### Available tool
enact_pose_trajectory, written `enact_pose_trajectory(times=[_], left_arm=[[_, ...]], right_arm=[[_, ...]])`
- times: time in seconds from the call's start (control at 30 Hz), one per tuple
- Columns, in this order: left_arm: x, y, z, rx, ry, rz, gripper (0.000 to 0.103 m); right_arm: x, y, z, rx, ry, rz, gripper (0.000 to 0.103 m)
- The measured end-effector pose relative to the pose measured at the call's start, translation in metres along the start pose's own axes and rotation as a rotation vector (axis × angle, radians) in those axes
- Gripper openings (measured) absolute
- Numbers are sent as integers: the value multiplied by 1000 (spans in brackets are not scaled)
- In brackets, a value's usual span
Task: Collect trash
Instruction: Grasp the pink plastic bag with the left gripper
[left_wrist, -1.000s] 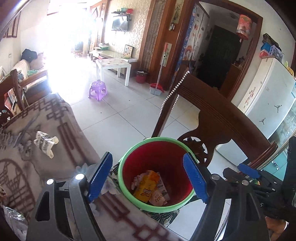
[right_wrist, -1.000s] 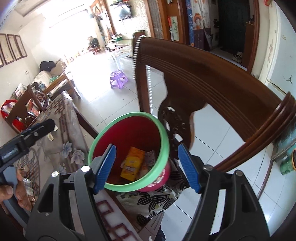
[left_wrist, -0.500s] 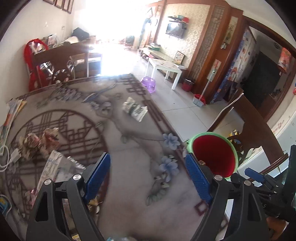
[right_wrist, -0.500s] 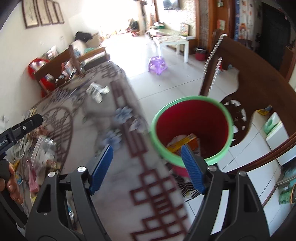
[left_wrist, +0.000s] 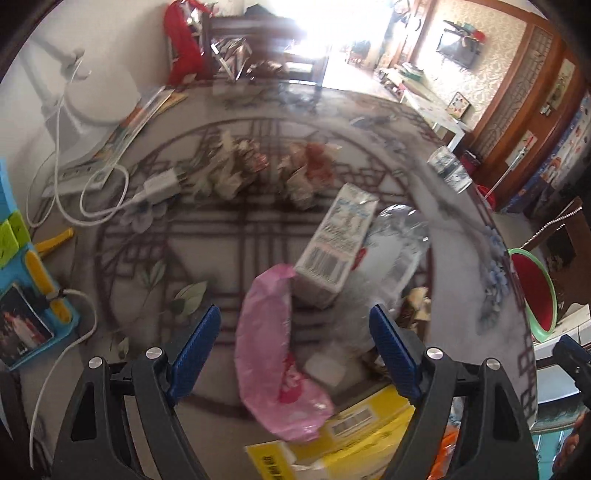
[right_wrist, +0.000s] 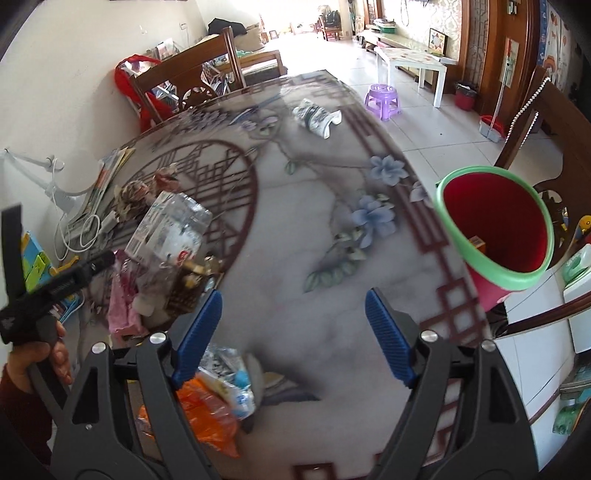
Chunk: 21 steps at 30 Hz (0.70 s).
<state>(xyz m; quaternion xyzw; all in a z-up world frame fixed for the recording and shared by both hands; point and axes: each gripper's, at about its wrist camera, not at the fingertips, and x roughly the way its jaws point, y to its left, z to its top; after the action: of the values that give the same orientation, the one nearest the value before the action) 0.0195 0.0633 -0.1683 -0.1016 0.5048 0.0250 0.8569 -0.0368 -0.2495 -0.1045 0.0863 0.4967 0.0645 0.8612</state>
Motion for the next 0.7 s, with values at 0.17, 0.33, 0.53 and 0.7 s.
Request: enact_pose_trajectory(times=[0.17, 0.33, 0.53, 0.7], left_arm=[[31, 25, -13, -41, 107, -62, 78], [48, 24, -21, -30, 147, -89, 50], [50, 28, -22, -39, 147, -145, 24], [35, 35, -15, -30, 83, -130, 20]], right_arm=[[7, 30, -5, -13, 11, 18, 78], [12, 54, -5, -34, 17, 30, 78], [22, 73, 4, -39, 36, 71, 78], [47, 85, 27, -1, 58, 148, 78]])
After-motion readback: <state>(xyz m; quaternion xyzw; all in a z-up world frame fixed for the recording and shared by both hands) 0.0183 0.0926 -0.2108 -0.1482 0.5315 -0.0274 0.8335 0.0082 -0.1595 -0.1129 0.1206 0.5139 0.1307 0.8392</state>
